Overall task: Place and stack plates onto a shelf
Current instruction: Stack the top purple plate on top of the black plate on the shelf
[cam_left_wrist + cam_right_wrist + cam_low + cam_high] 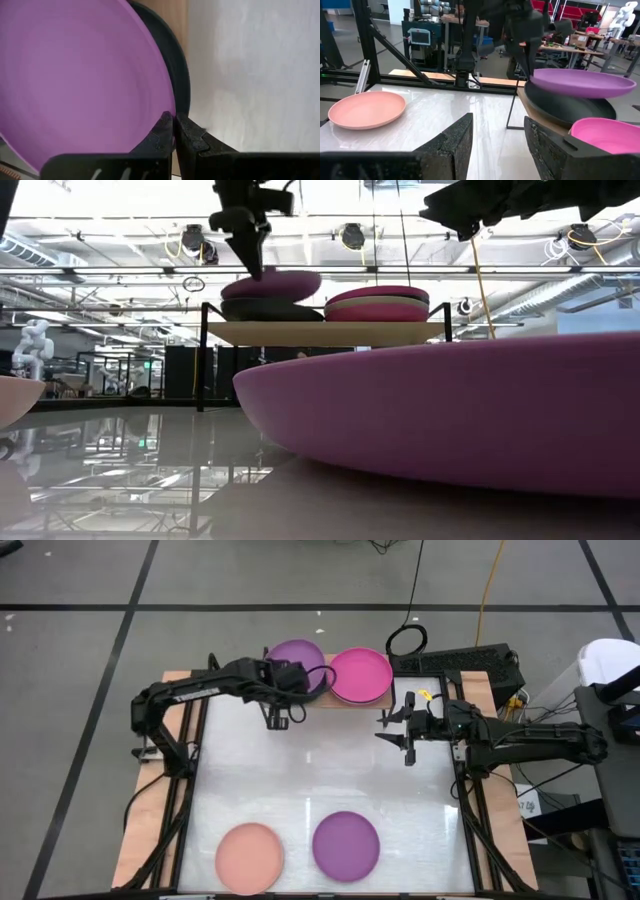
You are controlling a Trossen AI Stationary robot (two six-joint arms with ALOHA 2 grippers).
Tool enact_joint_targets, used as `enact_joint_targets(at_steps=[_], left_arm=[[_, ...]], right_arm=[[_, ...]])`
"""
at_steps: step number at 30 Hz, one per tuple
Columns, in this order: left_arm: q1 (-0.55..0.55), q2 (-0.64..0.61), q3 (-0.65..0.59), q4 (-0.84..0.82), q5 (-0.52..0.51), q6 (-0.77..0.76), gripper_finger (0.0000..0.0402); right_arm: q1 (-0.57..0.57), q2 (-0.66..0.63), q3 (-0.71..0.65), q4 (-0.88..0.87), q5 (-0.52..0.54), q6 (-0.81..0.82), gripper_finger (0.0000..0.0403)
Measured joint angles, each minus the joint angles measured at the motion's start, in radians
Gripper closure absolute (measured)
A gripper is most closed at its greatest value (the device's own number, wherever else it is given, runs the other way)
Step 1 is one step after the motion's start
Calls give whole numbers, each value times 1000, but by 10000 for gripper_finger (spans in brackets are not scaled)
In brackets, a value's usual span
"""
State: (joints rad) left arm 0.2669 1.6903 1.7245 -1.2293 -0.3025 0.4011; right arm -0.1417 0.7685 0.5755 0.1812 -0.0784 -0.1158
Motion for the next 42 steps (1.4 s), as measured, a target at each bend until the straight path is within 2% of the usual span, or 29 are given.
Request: enact_joint_targets(at_steps=[5, 19, 25, 34, 38, 42], left_arm=[[16, 37, 0, 1, 4, 47, 395], [12, 43, 0, 1, 7, 37, 320], [-1, 22, 0, -7, -8, -24, 281], [-51, -167, 0, 31, -55, -193, 271], [-90, -282, -41, 157, -60, -244, 270], [-139, -412, -180, 368, -62, -236, 270]], right_arm=[[0, 0, 0, -5, 0, 0, 245], [0, 0, 0, -7, 0, 11, 245], [0, 0, 0, -13, 0, 18, 245], [0, 0, 0, -48, 0, 19, 245], [0, 0, 0, -58, 0, 22, 245], [0, 0, 0, -72, 0, 27, 245]])
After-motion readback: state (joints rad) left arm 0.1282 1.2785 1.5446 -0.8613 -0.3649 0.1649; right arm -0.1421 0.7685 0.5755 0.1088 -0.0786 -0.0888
